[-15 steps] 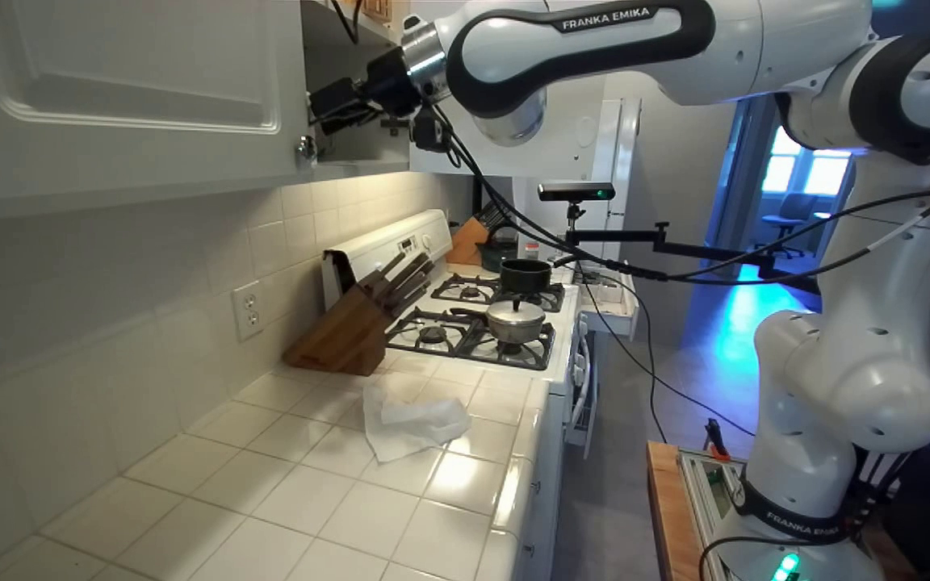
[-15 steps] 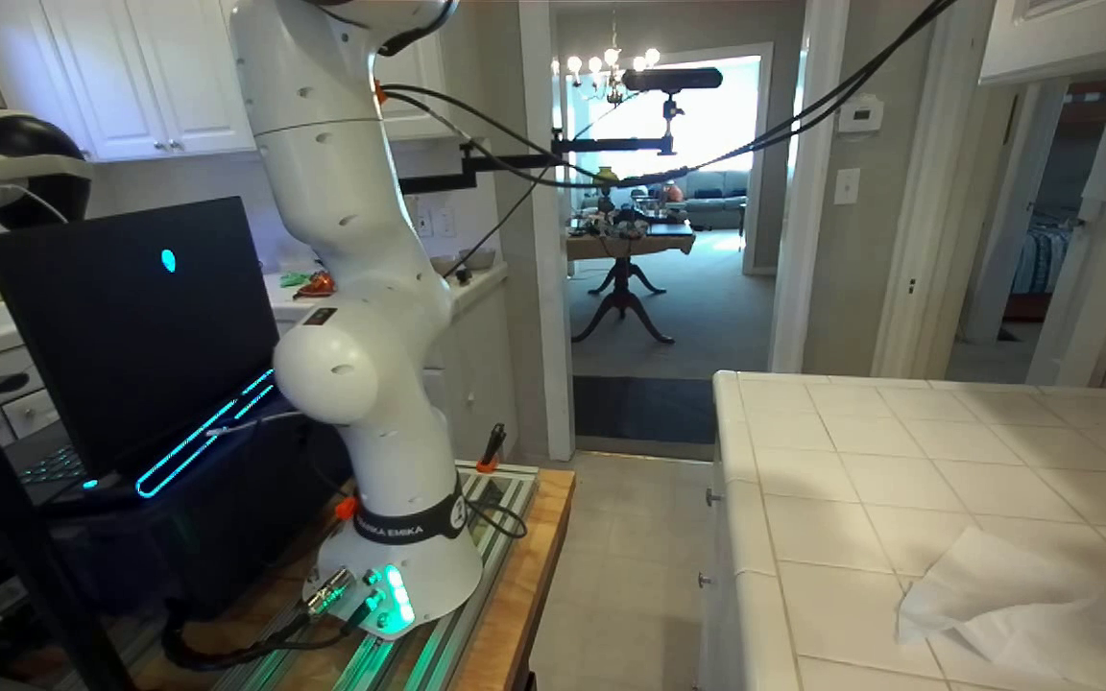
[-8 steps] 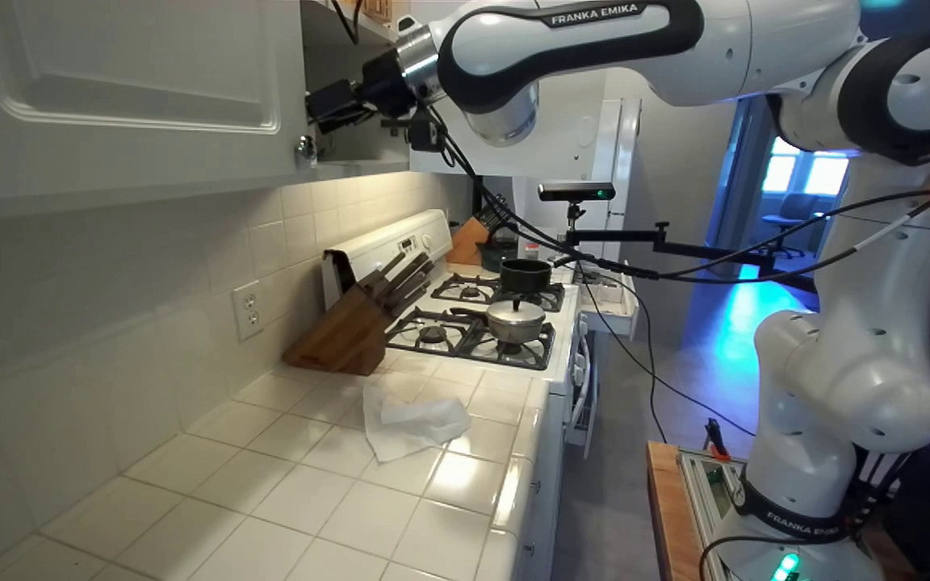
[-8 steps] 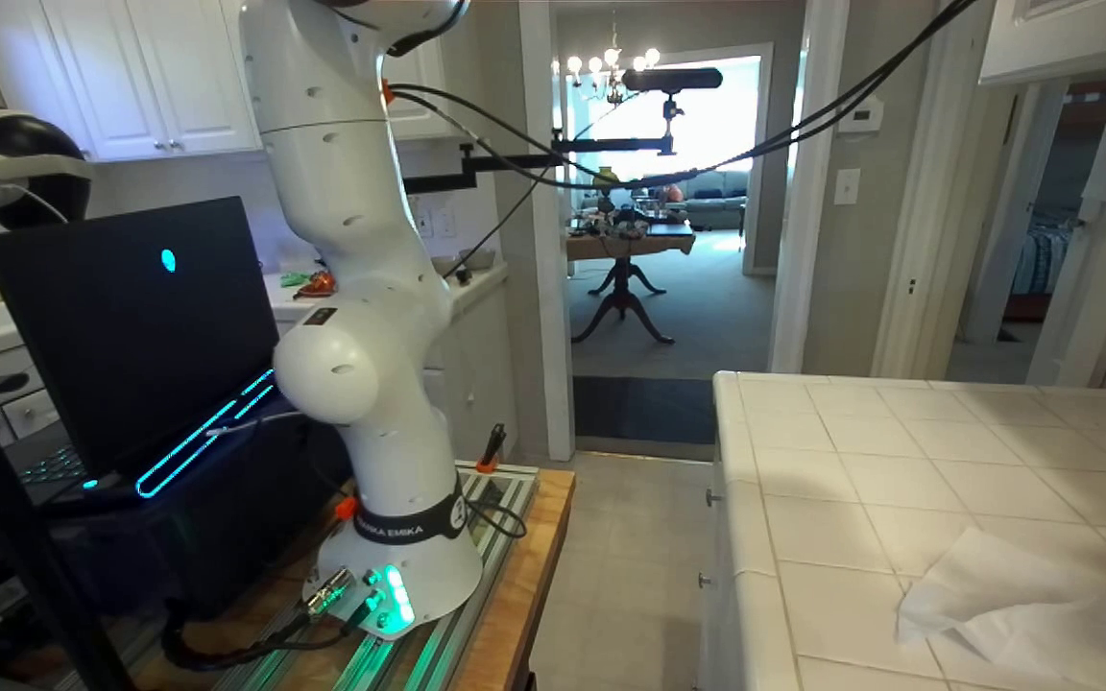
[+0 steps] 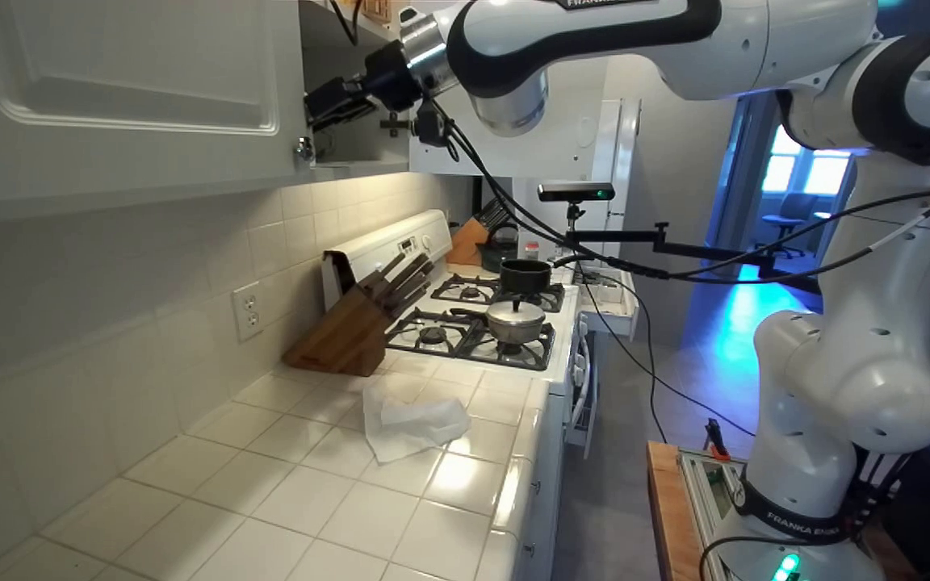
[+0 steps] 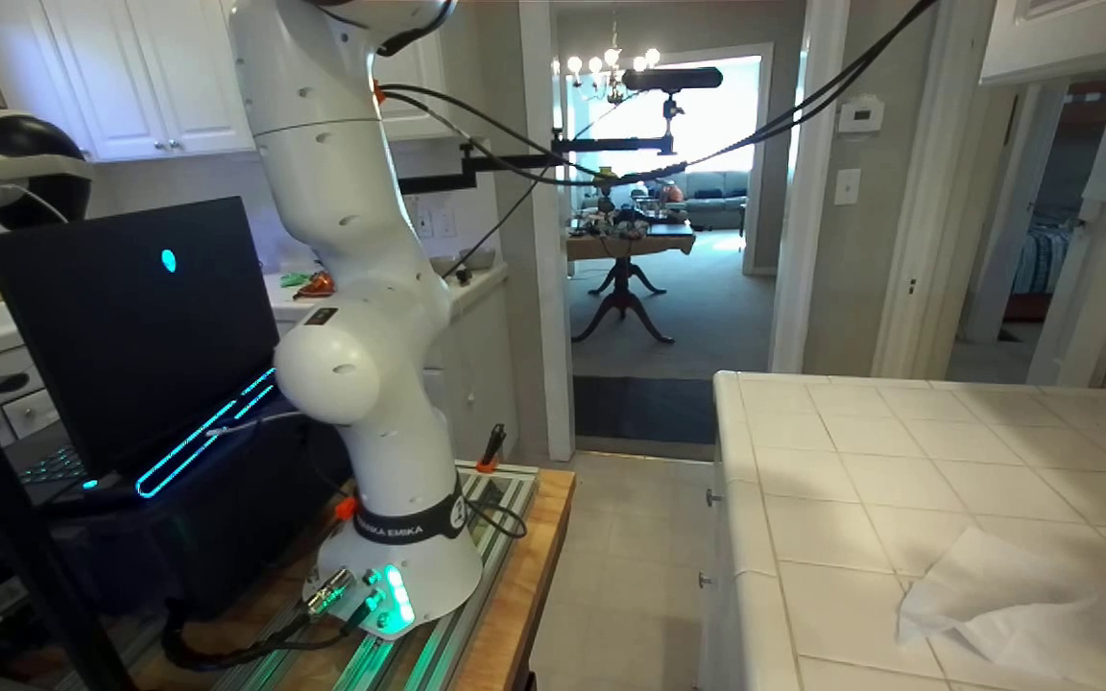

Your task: Pick up the bottle from the shelf and put it on the counter

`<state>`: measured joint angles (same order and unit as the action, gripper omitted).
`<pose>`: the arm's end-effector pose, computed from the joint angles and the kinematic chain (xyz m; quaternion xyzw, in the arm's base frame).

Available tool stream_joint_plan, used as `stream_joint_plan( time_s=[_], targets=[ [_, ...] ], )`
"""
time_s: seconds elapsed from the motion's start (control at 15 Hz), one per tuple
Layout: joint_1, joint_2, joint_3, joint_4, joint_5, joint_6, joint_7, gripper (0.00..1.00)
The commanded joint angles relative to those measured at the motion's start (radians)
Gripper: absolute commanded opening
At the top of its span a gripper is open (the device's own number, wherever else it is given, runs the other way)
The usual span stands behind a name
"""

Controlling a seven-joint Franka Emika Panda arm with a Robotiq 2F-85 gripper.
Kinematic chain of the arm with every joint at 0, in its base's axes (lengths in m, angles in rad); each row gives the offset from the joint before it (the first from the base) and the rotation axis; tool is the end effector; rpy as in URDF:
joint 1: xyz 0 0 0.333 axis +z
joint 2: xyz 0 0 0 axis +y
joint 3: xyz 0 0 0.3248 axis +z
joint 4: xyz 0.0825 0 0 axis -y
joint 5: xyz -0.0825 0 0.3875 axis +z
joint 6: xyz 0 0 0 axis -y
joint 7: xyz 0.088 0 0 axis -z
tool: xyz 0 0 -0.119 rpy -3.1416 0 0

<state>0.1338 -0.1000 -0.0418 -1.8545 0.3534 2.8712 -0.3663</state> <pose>0.5900 0.0346 0.6983 -0.8401 -0.0729 -0.5343 0.0589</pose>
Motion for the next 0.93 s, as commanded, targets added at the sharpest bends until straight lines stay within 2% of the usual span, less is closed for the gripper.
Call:
stream_joint_plan(
  time_s=[0.0, 0.07, 0.2, 0.87],
  targets=[
    [0.003, 0.026, -0.01, 0.038, 0.041, 0.002, -0.007, 0.11],
    [-0.003, 0.024, -0.01, 0.036, 0.03, 0.01, 0.01, 0.05],
    [-0.013, 0.029, -0.014, 0.033, 0.01, 0.027, 0.044, 0.0],
    [-0.048, -0.001, -0.012, -0.014, -0.046, 0.066, 0.16, 0.0]
  ],
)
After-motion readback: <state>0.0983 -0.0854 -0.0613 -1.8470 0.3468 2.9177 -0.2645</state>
